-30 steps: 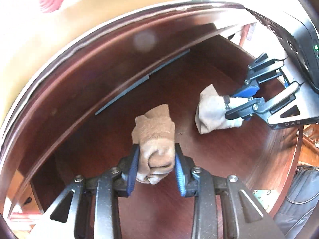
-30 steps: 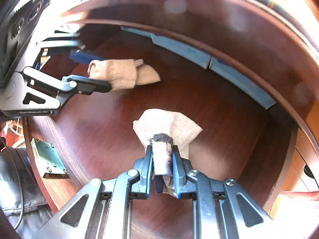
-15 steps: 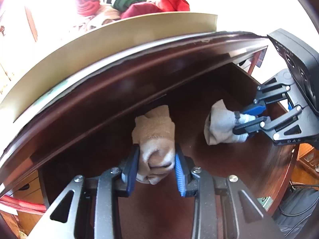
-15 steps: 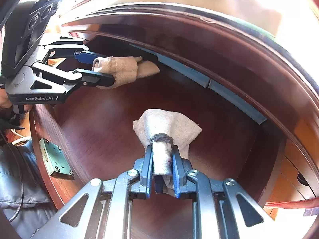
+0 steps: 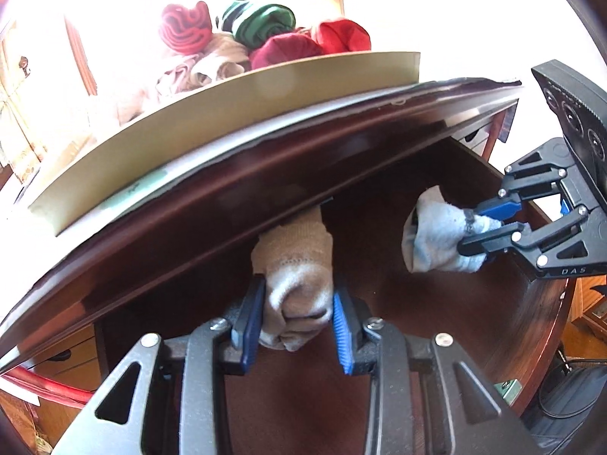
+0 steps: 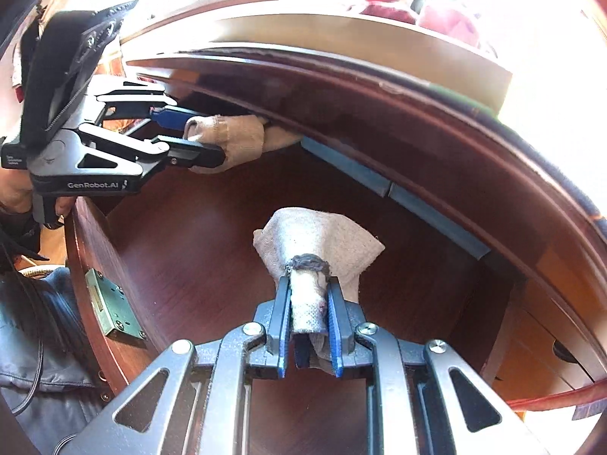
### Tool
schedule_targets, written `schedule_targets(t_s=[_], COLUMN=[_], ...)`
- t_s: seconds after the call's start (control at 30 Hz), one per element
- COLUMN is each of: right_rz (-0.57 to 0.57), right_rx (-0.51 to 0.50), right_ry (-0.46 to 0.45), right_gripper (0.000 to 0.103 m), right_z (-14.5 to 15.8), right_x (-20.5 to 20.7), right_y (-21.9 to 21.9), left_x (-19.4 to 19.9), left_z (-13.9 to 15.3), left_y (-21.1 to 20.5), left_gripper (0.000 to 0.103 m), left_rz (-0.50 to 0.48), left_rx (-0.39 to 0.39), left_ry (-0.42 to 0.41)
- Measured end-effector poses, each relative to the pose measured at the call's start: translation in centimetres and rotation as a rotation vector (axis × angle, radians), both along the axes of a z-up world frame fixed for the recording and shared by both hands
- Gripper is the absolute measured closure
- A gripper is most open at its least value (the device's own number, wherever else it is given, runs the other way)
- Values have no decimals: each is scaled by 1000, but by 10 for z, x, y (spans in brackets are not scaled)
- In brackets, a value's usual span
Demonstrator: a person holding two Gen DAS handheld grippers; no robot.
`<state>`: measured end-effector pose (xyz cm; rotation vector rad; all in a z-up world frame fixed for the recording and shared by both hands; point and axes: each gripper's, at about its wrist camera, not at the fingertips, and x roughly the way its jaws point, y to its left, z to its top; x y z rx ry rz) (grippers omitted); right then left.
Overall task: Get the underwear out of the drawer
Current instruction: 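Lift both held socks up out of the drawer toward the beige tray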
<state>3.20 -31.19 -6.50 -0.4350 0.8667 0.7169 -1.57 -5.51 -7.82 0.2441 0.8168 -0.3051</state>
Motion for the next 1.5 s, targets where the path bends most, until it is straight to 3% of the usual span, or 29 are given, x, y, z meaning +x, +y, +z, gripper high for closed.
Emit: schedule_targets(t_s=[0.3,0.77,1.5], right_rz=[-8,-9,0], right_rx=[61,142,264], right_ry=[-53,-208,-399], right_gripper=[84,84,84], right_z=[11,34,46], right_x=[-22,-67,-107], right_y=[-14,-42,-63], left_x=[-7,-25,-39], left_z=[11,26,52], left_y=[21,44,46], left_gripper=[71,71,71], left_rz=[33,59,113], left_rx=[-27,-67,-149], left_ry=[-52,-134,-282])
